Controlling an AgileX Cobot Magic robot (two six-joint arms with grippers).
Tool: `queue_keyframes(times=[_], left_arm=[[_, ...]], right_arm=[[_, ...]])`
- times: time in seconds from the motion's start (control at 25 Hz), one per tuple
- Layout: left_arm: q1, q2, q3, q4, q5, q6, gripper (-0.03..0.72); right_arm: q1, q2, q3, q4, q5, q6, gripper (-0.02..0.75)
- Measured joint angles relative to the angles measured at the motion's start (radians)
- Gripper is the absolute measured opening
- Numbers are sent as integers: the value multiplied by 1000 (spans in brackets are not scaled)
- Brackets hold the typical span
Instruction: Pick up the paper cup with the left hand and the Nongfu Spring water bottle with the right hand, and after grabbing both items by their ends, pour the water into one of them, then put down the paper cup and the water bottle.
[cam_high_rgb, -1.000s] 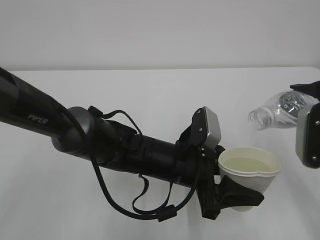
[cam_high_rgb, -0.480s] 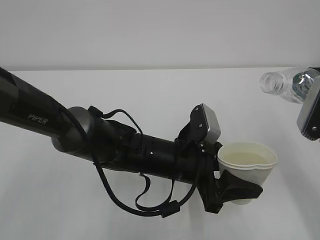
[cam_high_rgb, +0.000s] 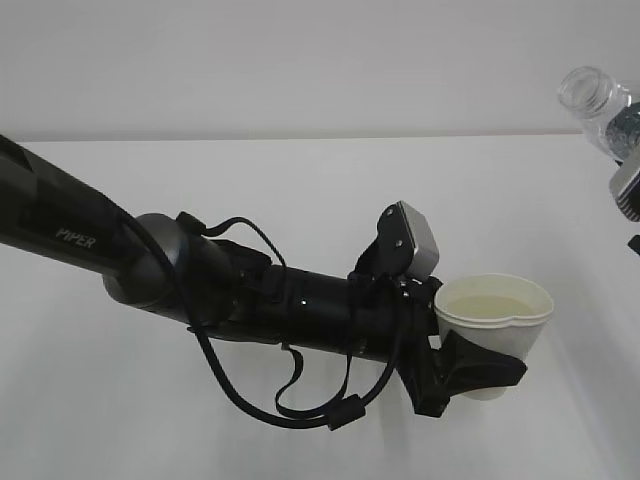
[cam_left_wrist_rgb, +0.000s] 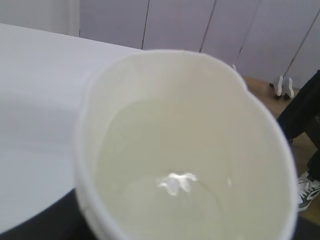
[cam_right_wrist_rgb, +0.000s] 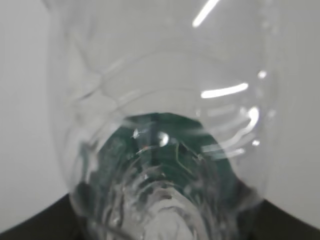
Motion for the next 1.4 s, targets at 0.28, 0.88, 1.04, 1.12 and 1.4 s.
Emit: queue_keyframes(times=[0.28,0.88,1.04,1.12,1.4], left_arm=[[0,0,0,-28,0,0,413],[85,2,0,-119,3,0,412],[103,5,0,-119,3,0,412],[115,6,0,-119,4,0,412],[160,6,0,-119,4,38,412]], right_arm=[[0,0,0,1,-56,266,376],[0,56,0,2,-250,757,376],[0,111,0,2,-313,844,376],[0,134,0,2,-338,871,376],[0,180,-2,3,-405,919,375]])
